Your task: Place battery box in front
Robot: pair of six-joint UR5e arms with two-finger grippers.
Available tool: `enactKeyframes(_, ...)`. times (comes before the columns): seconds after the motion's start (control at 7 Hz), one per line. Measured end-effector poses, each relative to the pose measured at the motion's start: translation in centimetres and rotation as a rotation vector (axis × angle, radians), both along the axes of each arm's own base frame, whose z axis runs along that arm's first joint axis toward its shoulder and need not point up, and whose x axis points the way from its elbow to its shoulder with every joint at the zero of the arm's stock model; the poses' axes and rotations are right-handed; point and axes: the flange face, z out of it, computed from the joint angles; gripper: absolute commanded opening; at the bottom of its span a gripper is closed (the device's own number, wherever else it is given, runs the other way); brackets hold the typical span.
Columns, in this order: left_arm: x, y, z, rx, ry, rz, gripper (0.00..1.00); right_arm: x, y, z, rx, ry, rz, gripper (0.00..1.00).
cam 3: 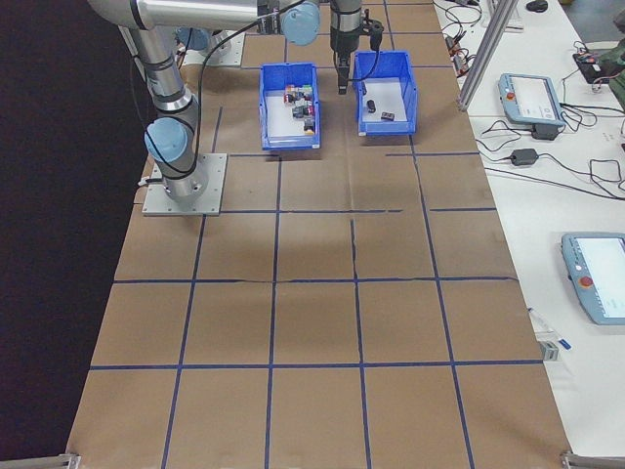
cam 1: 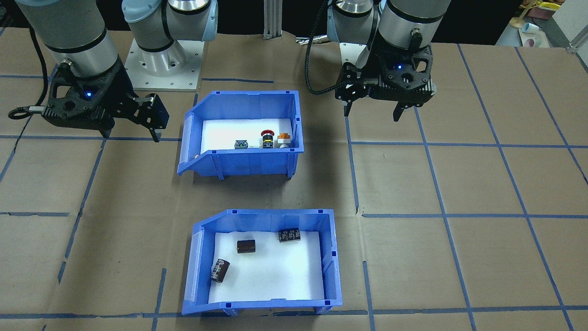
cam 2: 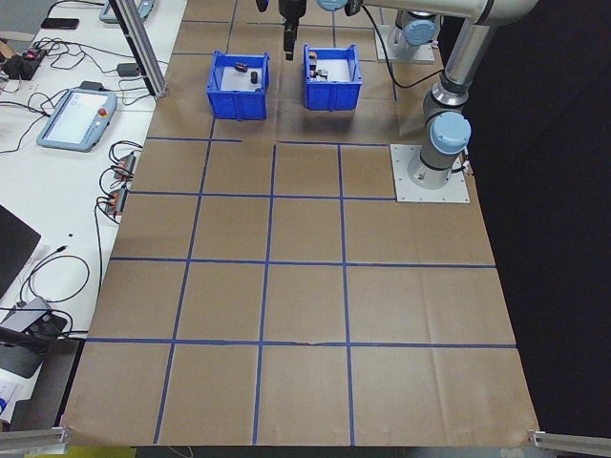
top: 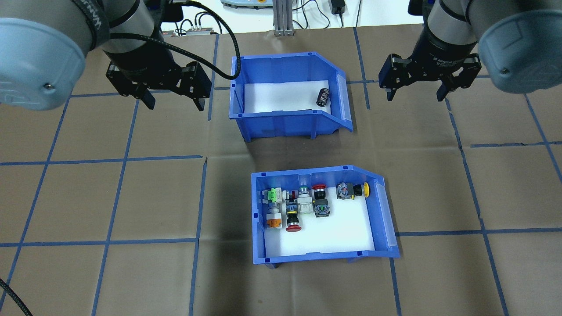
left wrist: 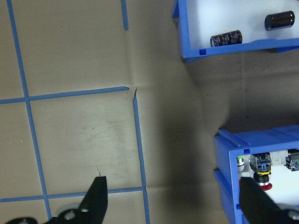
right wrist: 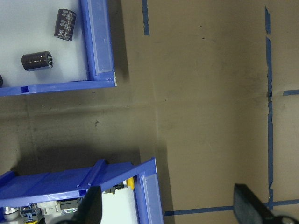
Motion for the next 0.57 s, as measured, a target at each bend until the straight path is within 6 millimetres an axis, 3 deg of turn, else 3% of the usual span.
enactKeyframes(0.57,-0.03,-0.2,-0.42,0.008,0.0,0.001,0.99,-0.03,0.4,0.52,0.011,0.003,-0.003,1.0)
